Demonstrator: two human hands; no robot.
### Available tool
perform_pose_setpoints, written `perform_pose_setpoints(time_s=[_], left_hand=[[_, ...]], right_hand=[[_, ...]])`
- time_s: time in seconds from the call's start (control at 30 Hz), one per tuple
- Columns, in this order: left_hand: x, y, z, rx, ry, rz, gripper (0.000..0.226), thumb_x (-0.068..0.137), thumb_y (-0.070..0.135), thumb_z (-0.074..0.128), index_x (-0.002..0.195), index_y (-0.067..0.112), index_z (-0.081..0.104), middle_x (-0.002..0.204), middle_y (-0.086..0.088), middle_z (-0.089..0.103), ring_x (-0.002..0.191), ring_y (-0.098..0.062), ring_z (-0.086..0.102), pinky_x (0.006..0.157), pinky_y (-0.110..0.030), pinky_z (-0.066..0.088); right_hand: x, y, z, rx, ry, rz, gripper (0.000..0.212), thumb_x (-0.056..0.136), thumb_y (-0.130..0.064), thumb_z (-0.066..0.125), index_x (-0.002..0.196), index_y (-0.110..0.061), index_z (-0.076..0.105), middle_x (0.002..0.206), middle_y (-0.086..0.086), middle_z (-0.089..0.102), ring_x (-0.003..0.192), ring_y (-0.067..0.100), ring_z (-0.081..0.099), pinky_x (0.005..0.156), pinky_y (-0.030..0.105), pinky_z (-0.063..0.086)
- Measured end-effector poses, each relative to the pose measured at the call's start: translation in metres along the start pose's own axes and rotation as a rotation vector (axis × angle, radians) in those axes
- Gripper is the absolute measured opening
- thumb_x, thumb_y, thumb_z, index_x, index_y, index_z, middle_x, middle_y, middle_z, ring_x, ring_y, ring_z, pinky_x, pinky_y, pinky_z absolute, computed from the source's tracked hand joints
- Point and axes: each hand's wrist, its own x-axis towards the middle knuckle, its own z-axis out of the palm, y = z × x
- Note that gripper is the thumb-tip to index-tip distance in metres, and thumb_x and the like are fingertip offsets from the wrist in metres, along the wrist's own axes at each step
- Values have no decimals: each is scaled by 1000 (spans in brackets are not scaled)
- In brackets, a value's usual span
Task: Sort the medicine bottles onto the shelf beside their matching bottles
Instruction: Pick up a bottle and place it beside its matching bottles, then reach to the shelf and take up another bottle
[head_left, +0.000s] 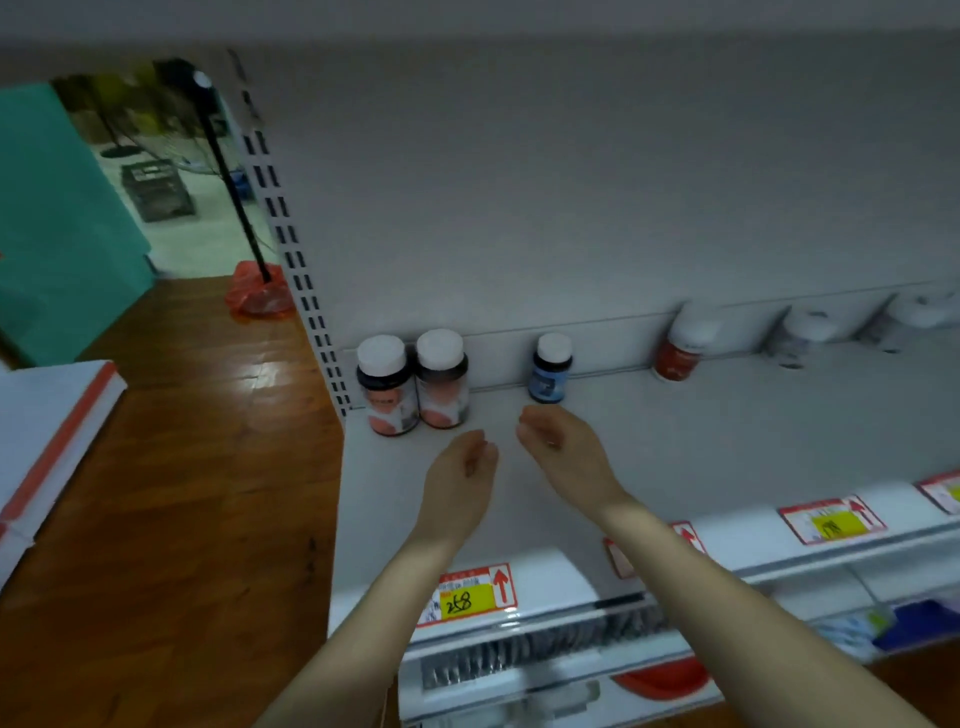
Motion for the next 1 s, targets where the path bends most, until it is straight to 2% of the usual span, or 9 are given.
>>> perform_pose_setpoints(time_s=[0.13,0.33,0.43,0.53,0.63,0.73,0.8,0.9,1.0], left_hand=[[-20,36,33,-63,-101,18,36,94,21,46,127,7,49,133,-9,53,119,-21,52,99,-23,36],[-48,96,111,-74,-154,175,33,92,19,49,123,6,54,131,-9,56,118,-21,53,98,-24,38],[-62,137,167,-171,-247,237,33,91,15,50,122,2,53,129,-13,56,111,-16,53,92,-18,38],[-79,183,233,-241,-310,287,32,91,11,50,120,0,53,125,-15,58,103,-12,51,76,-8,39],[-106,226,303,-271,-371,343,31,90,9,51,118,-3,54,113,-9,59,100,-11,51,69,-2,39],[-131,264,362,-301,-467,385,30,90,8,52,117,-3,55,104,-2,56,98,-10,51,67,9,35],[-141,287,396,-306,-505,419,27,89,8,52,115,-2,57,105,-4,59,95,-8,53,67,9,35],[-147,317,443,-325,-571,440,19,90,9,52,108,8,59,99,-3,61,80,7,56,64,6,39],[-148,340,490,-317,-651,439,21,90,14,52,110,11,58,94,6,62,82,3,56,65,1,43]], right_hand=[[-35,21,-60,60,149,48,22,88,-13,59,106,-2,62,98,6,63,90,12,58,68,-2,40],[-73,48,-168,-30,263,63,28,89,-17,57,112,-2,61,107,8,65,99,13,58,78,11,38],[-87,59,-234,-71,323,23,29,90,-16,56,114,-1,60,108,8,64,98,10,55,74,5,36],[-107,73,-311,-122,405,-8,28,89,-15,57,112,0,61,105,8,65,95,9,56,69,-4,37],[-135,95,-389,-152,494,-20,25,87,-11,59,108,3,62,103,15,67,91,11,58,69,-4,38],[-164,116,-457,-157,590,-5,23,87,-10,59,106,3,63,99,11,65,90,12,58,69,-3,39],[-180,131,-496,-144,653,10,22,87,-11,59,106,0,63,97,5,64,90,10,58,70,-3,39],[-196,158,-545,-145,728,60,24,87,-16,59,108,-4,63,98,1,64,92,10,58,72,-2,40],[-204,189,-582,-128,770,117,23,87,-14,59,108,-3,63,97,2,63,90,10,57,71,-2,41]])
